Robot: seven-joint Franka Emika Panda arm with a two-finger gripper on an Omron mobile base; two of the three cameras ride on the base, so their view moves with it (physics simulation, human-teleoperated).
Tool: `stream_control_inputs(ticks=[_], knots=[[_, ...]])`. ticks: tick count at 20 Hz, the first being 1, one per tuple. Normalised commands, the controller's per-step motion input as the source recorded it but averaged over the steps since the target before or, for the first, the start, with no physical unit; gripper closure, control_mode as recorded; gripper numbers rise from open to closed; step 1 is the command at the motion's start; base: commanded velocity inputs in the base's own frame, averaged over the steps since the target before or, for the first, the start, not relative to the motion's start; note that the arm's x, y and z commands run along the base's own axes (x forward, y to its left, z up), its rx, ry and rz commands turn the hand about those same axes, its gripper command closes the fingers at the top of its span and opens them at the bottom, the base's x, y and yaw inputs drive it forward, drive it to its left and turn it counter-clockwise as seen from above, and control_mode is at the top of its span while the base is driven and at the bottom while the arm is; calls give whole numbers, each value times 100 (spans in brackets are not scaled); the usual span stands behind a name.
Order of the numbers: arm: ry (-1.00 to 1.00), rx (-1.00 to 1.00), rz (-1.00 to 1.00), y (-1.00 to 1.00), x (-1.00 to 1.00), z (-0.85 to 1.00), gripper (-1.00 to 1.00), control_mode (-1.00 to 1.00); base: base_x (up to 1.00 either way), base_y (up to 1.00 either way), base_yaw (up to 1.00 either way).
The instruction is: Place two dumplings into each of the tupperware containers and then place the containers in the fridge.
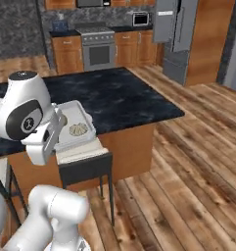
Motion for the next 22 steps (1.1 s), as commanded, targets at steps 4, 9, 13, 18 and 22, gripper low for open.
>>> stream_control_inputs(ticks=[4, 9, 13, 18, 22], knots=[[0, 0, 0, 0, 0, 0, 100, 100, 8, -1, -81], [0, 0, 0, 0, 0, 0, 100, 100, 52, -3, -67], [0, 0, 0, 0, 0, 0, 100, 100, 75, -11, -59], [0, 0, 0, 0, 0, 0, 100, 100, 99, -18, -47], [0, 0, 0, 0, 0, 0, 100, 100, 100, -16, -32]])
